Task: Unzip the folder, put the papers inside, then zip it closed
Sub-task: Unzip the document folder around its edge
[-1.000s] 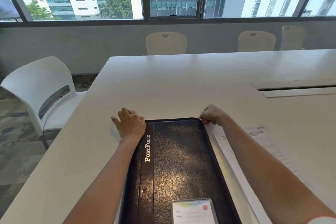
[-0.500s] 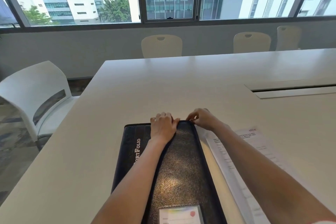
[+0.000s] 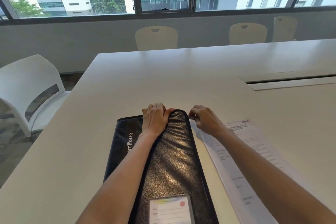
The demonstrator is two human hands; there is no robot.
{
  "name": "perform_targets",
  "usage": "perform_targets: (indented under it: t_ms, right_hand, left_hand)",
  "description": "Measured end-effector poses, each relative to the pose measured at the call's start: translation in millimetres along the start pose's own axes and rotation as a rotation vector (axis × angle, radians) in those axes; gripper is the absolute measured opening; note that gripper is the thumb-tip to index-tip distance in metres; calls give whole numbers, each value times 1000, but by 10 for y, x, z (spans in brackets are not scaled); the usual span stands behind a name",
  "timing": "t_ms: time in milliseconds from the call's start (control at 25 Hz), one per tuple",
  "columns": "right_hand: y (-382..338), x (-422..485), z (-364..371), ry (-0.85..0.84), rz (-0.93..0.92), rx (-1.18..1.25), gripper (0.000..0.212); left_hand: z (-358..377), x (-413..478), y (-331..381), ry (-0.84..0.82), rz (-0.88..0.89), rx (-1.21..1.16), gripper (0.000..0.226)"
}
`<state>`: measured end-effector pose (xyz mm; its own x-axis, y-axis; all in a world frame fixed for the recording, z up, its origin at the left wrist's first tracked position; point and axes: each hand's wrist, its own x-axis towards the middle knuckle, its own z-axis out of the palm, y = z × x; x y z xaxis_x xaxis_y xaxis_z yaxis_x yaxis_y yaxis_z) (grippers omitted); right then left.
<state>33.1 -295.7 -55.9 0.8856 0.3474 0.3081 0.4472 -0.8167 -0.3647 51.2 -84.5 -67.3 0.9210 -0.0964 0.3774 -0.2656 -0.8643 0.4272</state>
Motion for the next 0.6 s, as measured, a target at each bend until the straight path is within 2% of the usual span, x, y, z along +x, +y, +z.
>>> perform_targets:
  t_ms: [360,600]
  right_hand:
    - [-312,-826,-93,-54,-26,-63,8]
    - [-652,-1436,-122,-59,43,-87,4]
  left_hand:
    - [-17,-3,33,3,4,9,52]
    - [-35,-9,78,-22,0,78,52]
